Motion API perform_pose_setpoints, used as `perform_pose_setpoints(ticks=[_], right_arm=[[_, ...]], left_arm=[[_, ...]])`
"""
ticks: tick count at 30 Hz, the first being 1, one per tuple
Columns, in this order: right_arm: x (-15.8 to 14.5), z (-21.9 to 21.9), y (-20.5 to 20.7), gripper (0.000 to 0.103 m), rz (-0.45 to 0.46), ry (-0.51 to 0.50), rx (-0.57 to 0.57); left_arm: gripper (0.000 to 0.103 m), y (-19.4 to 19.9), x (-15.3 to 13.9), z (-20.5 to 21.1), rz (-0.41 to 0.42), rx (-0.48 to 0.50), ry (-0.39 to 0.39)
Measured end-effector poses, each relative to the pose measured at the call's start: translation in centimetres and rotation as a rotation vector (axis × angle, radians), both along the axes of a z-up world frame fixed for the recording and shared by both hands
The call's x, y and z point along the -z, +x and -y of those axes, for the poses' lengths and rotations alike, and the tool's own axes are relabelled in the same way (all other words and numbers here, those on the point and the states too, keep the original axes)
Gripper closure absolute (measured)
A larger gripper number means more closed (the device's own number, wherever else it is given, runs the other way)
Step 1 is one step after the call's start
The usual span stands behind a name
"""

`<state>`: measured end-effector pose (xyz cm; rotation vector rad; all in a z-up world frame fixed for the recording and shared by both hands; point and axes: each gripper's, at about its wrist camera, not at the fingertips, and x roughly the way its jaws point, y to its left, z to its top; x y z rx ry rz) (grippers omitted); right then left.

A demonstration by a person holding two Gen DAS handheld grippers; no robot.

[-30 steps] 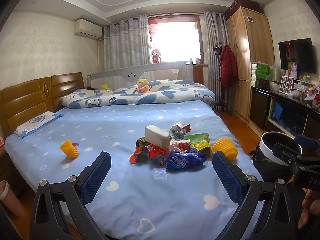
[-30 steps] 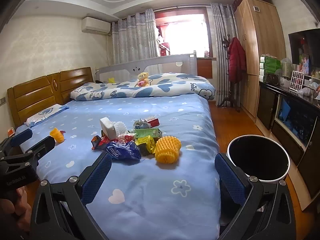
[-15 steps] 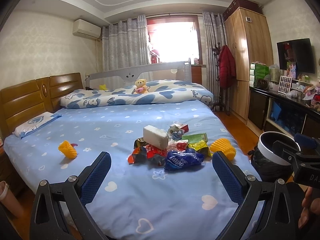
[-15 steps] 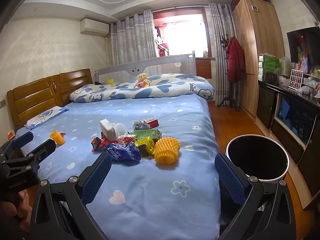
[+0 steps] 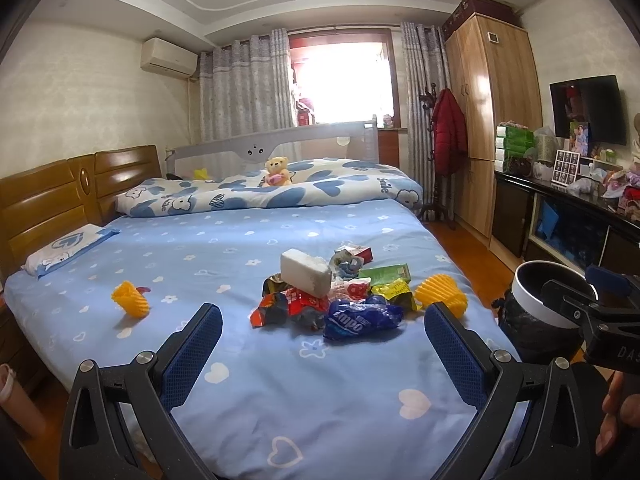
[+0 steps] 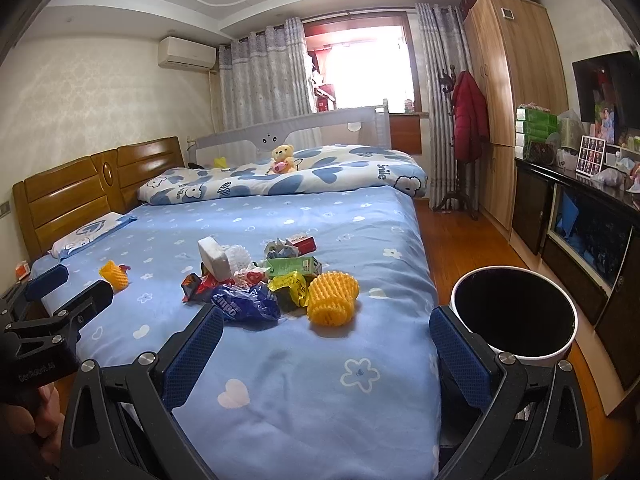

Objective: Collect trash

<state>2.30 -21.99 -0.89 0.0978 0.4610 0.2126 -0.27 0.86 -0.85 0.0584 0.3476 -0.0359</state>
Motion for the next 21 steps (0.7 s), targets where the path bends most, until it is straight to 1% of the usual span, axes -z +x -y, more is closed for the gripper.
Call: perform_pose_setpoints(ticks=[15, 21], right_arm=[[0.1, 0.2, 0.1, 0.000, -0.005, 0.002, 0.001], [0.6, 0.2, 0.5, 0.000, -0.027, 0.007, -0.001]], left_arm=[[0.001, 0.5, 0.3, 0.1, -0.007, 0.007, 0.000], [0.001, 1.3, 0.6, 0.0, -0.034, 0.015, -0.011]])
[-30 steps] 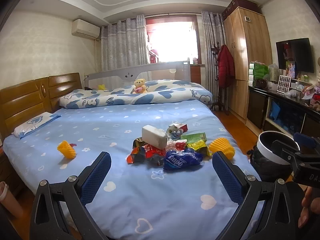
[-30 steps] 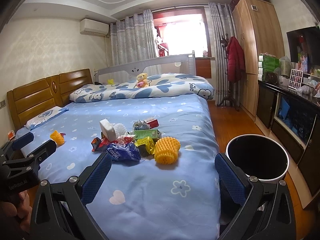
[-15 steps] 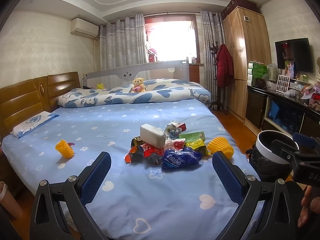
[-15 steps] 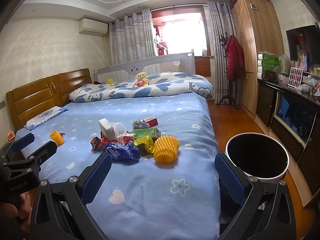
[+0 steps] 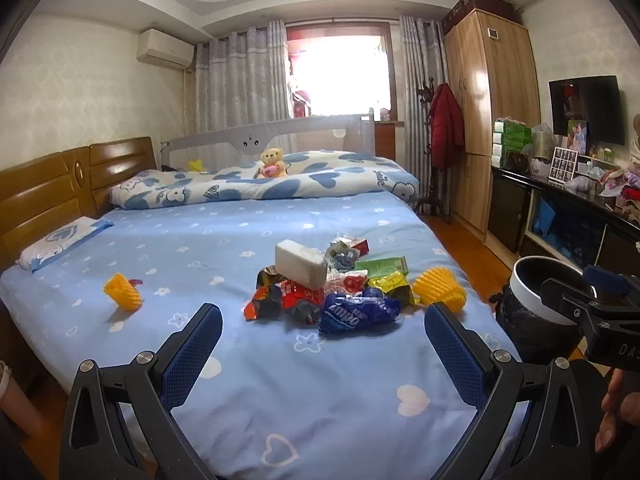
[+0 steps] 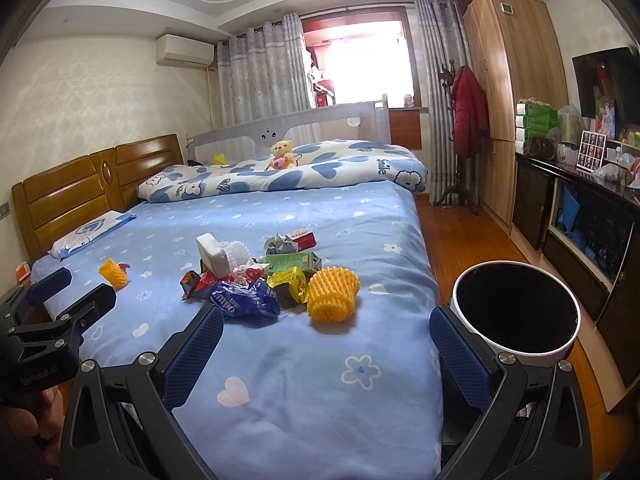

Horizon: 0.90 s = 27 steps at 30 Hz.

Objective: Collect trash

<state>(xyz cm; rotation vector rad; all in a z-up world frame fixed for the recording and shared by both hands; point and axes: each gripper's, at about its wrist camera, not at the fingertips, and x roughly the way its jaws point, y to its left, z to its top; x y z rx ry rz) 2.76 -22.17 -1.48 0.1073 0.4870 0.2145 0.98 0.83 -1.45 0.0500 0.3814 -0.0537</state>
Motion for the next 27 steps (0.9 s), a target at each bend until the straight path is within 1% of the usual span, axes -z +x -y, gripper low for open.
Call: perform_pose_setpoints(ticks=[7, 13, 16, 23, 26, 27], right_arm=[[0.4, 0.2, 1.2, 0.000, -0.045, 0.003, 0.006], [0.8, 0.5, 2.9, 0.000, -0.085, 0.000, 0.013], [1.1, 0.5, 4.0, 0.000, -0.106, -0.005, 0.011], [2.7, 0.4, 7.1, 0.001, -0.191, 0.006, -0.007], [3.8, 0.3, 9.1, 0.001, -0.246, 0.028, -0.009], [4.2, 0.3, 9.8, 0.003, -0.266, 0.037, -0.009]], left_arm=[[0.001, 1.8, 0.2, -0.1, -0.052, 0.032, -0.009], [0.002, 4.6, 0.5, -0.4, -0.128, 0.084, -0.012], [0.002, 6.4, 0.9, -0.6, -0.168, 0.112, 0.000], [0.002, 10.6, 1.4, -1.1, -0.252, 0.163, 0.020], [0.002, 12.8, 1.9, -1.0, -0.282, 0.185, 0.030], [0.002, 13.4, 2.1, -1.1, -0.291, 0.186, 0.036]])
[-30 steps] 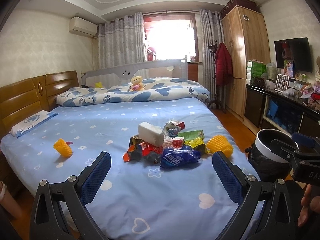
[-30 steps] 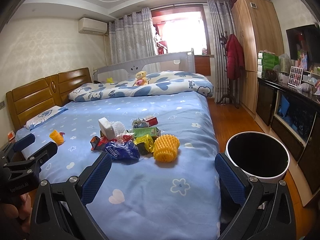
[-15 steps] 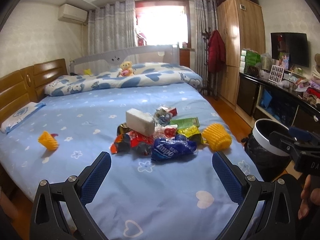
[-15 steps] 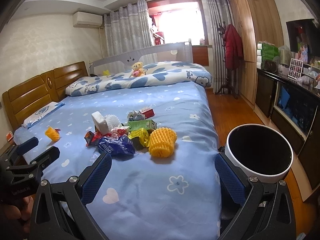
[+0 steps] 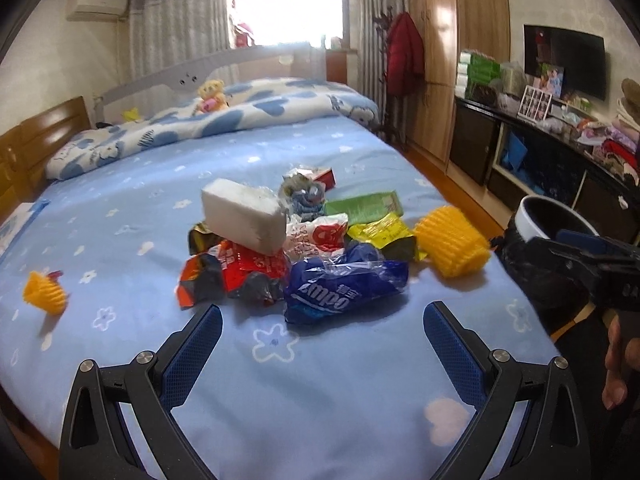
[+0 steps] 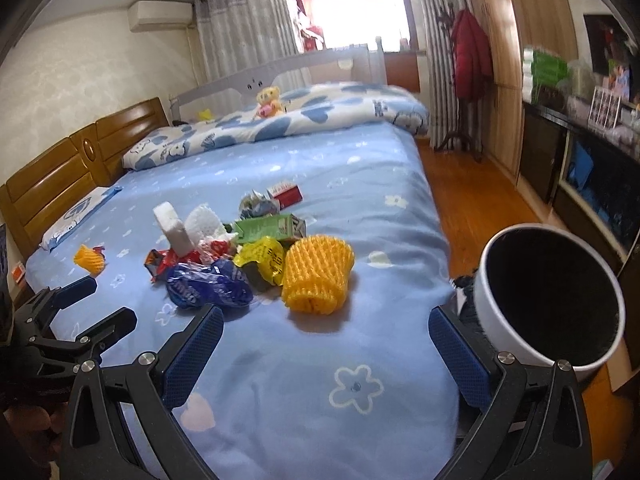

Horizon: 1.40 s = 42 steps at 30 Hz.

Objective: Collect trash
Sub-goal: 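Grasp the blue snack bag with the left tool while the right grasps the yellow foam net, then carry both items over the bin and release them inside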

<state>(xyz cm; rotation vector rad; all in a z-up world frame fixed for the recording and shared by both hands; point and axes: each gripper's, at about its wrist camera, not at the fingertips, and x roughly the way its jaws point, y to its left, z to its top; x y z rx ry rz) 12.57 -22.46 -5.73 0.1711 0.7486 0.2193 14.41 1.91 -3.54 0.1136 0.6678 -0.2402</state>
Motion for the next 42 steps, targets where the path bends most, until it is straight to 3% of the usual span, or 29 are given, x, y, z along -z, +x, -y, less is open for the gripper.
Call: perform_pose_setpoints(ticks=[5, 9, 12, 14, 15, 16, 17, 20, 31, 42], right_arm=[[2.1, -0.2, 3.7, 0.024, -0.105, 0.043, -0.009], [3.8, -0.3, 5.9, 0.026, -0.180, 0.102, -0.012], [5.0, -0.3, 6.9, 0.032, -0.232, 0.148, -0.017], [6.0, -0.1, 7.3, 0.050, -0.274, 0.200, -0.017], [6.2, -0.1, 7.4, 0.056, -0.284, 0.212, -0.019], [6.2, -0.1, 7.3, 0.062, -0.285, 0.215, -0.022], [6.1, -0.1, 7.1, 0.068, -0.277, 0.215, -0.024], [5.4, 0.0, 6.5, 0.073, -0.250, 0.212, -0.031], [2.9, 1.8, 3.3, 0.074, -0.190, 0.193, -0.033], [0.6, 6.8, -0.5, 0.074, -0.155, 0.203, 0.047]], left_arm=[[0.010, 3.3, 0.7, -0.6, -0.063, 0.012, -0.010], [0.021, 5.1, 1.0, -1.0, -0.111, 0.019, -0.065], [0.042, 5.6, 1.3, -0.8, -0.144, 0.047, -0.083], [0.064, 5.7, 1.5, -0.5, -0.160, 0.070, -0.074], [0.081, 5.7, 1.7, -0.4, -0.170, 0.083, -0.073], [0.086, 5.6, 1.9, -0.3, -0.180, 0.096, -0.073], [0.087, 5.3, 1.8, -0.3, -0.175, 0.098, -0.071], [0.091, 3.8, 1.3, -0.2, -0.144, 0.105, -0.056], [0.094, 0.3, -0.2, -0.7, -0.117, 0.069, -0.128], [0.095, -0.7, -2.3, 4.1, -0.095, 0.176, -0.105]])
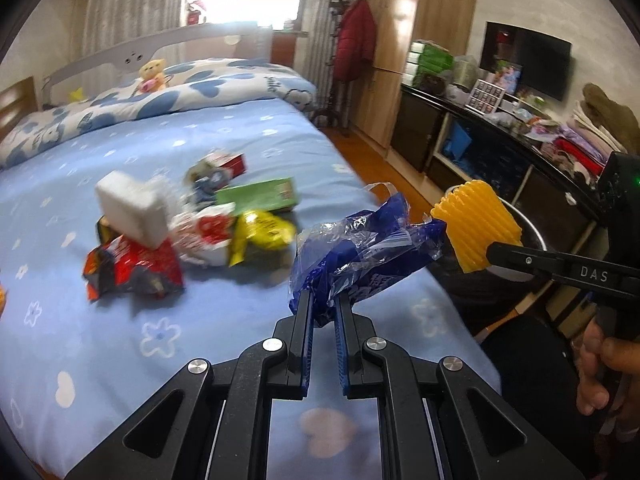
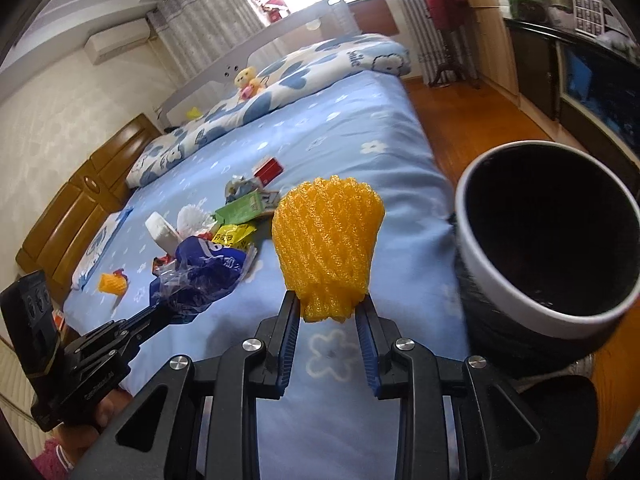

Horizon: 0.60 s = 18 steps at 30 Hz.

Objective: Collect trash
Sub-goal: 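Carry both items over the bin and release them inside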

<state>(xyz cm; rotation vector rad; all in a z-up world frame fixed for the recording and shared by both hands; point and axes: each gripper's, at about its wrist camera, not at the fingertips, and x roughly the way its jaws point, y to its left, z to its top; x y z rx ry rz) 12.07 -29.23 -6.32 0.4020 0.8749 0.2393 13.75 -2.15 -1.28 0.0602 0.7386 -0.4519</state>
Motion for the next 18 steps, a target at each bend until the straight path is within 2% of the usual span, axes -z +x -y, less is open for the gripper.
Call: perform_pose_setpoints(ticks=[18], right_arm=[[-1.4, 8.6, -2.4, 0.074, 0.009, -0.056, 0.182]], left_arm=[[0.094, 4.0, -0.5, 9.6, 0.013, 0.138, 0.070]])
